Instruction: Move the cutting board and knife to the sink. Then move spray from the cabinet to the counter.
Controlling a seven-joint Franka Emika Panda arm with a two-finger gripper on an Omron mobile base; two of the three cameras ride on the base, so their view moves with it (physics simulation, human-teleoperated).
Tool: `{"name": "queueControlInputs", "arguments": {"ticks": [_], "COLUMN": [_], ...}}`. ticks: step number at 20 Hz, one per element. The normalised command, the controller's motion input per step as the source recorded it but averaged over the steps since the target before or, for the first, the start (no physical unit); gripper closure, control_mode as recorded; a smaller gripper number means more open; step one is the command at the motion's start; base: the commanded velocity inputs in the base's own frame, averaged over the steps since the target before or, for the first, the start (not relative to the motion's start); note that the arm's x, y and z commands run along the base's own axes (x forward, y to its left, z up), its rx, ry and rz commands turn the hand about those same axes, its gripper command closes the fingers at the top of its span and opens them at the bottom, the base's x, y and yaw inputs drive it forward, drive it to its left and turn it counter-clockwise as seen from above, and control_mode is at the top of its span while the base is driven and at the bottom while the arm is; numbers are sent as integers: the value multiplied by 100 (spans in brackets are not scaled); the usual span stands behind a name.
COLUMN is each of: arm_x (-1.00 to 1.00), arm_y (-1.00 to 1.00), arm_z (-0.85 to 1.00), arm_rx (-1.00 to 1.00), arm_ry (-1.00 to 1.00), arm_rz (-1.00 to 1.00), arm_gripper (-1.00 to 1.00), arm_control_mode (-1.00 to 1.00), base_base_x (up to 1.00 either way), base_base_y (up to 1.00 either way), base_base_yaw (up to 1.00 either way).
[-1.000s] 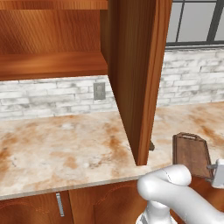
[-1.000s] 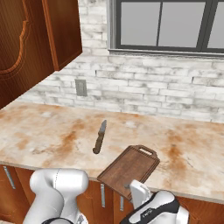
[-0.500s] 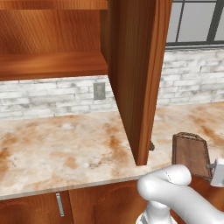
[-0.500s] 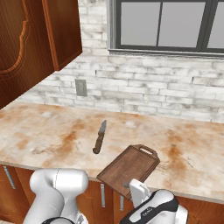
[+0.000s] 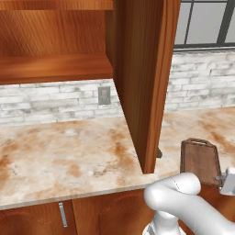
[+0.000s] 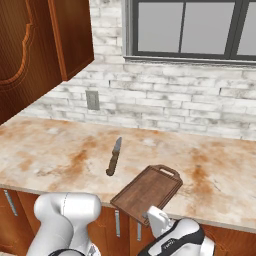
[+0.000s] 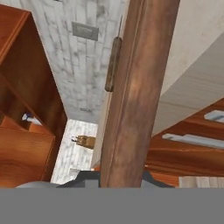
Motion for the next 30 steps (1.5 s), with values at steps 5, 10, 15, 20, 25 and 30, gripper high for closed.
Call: {"name": "queueControlInputs", "arguments": {"ticks": [5, 10, 15, 20, 25, 30], "arm_x": [-3, -8, -4, -1, -6, -5], "arm_y": [0, 0, 2, 13, 12, 7], "arm_z": [15, 39, 51, 51, 47, 43], "arm_rx": [1, 3, 1, 0, 0, 0], "arm_ry": [-4, -1, 0, 0, 0, 1], "arm_rz": [0, 0, 0, 2, 6, 5], "arm_gripper": [100, 100, 100, 100, 100, 100], "arm_control_mode": [-100, -100, -100, -100, -100, -100], "base_base_x": [0, 0, 0, 0, 0, 0], "base_base_y": [0, 0, 0, 0, 0, 0], "base_base_yaw": [0, 0, 0, 0, 0, 0]}}
